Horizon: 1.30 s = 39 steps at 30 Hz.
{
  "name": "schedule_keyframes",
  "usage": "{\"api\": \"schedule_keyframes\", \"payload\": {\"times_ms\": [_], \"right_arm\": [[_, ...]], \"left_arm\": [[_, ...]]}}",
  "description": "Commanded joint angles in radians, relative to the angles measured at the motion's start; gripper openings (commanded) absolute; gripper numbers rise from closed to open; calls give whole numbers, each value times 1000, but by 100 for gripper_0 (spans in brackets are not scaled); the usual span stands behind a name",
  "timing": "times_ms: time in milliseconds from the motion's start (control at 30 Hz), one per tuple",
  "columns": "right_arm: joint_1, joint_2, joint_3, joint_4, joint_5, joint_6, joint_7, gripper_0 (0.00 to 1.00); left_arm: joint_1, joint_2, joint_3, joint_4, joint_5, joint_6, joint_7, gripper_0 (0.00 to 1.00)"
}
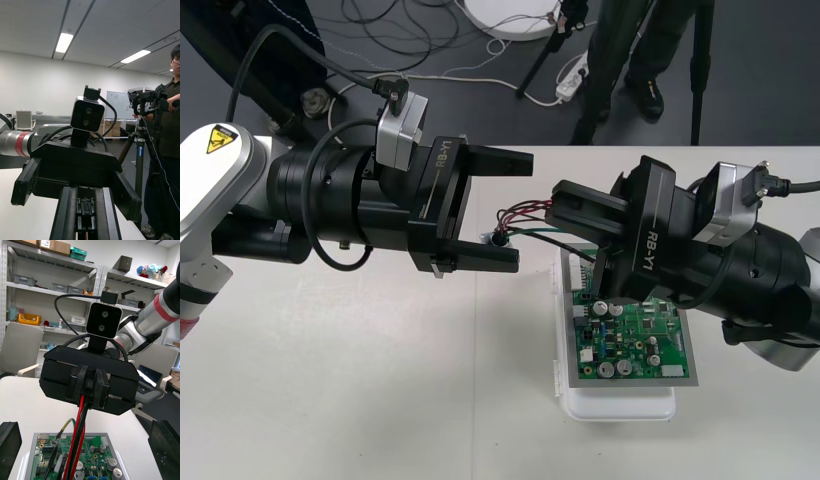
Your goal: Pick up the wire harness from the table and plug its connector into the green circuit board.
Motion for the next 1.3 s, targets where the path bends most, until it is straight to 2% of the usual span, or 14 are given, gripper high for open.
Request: {"api": "schedule_keyframes", "payload": {"times_ms": [33, 800, 1300], "right_arm": [[-58, 51, -27, 7, 40, 4, -52, 0], [-79, 83, 57, 10, 38, 1, -102, 0], [-79, 96, 65, 48, 53, -62, -102, 0]], "left_arm": [[-40, -2, -12, -33, 17, 16, 24, 100], [-38, -16, -12, -33, 55, 16, 18, 100], [-37, -16, -10, -32, 64, 16, 17, 100]]}}
